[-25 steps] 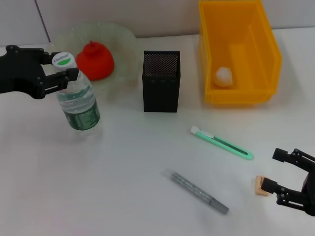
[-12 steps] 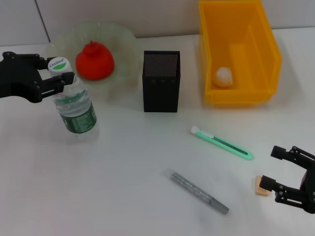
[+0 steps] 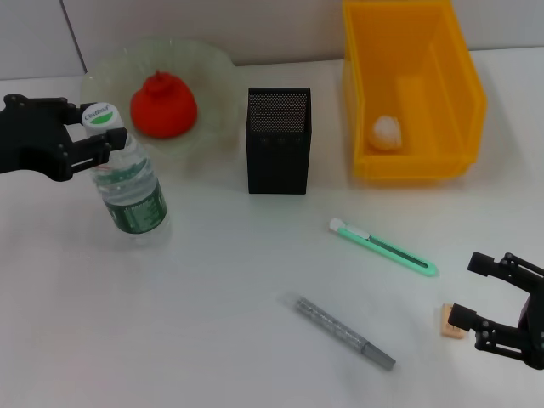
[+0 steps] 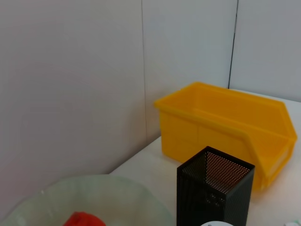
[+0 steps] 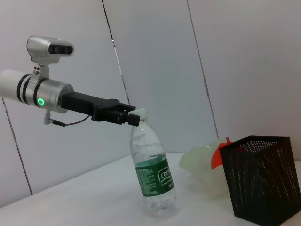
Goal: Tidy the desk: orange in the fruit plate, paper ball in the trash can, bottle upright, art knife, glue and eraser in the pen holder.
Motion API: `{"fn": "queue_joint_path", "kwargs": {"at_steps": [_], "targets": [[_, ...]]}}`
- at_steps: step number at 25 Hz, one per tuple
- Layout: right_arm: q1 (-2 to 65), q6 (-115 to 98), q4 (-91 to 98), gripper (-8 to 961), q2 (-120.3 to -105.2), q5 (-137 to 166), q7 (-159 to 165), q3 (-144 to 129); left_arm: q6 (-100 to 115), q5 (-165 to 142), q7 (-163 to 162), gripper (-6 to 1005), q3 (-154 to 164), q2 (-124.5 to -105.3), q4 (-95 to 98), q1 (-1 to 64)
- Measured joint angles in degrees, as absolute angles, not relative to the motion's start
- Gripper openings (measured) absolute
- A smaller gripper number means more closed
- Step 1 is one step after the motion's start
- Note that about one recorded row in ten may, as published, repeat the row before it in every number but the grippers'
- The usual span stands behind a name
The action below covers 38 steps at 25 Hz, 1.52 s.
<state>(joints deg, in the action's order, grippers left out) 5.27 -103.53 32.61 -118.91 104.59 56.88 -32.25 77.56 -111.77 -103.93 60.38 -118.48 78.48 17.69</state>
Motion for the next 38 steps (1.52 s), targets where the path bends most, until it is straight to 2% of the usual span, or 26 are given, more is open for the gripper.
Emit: {"fn": "queue_joint_path", "kwargs": {"at_steps": [19,24,38], "targets": [[5.36,-103.54,32.61,836,-118.92,104.59,56.72,-32.25,77.7,-108.01,-103.49,512,60.61,-118.62,77.08,17.57],[5.58,-103.54,32.62,836,-118.91,104.58,56.67,-32.25,77.97,-106.5,-102.85,739,60.32,-118.42,77.23,17.05],[5.81,-103.54,32.61,836,-118.87,104.58,56.68,-32.25,78.04,-104.75,-101.46,862,60.15,-118.39,78.88,16.12]]}}
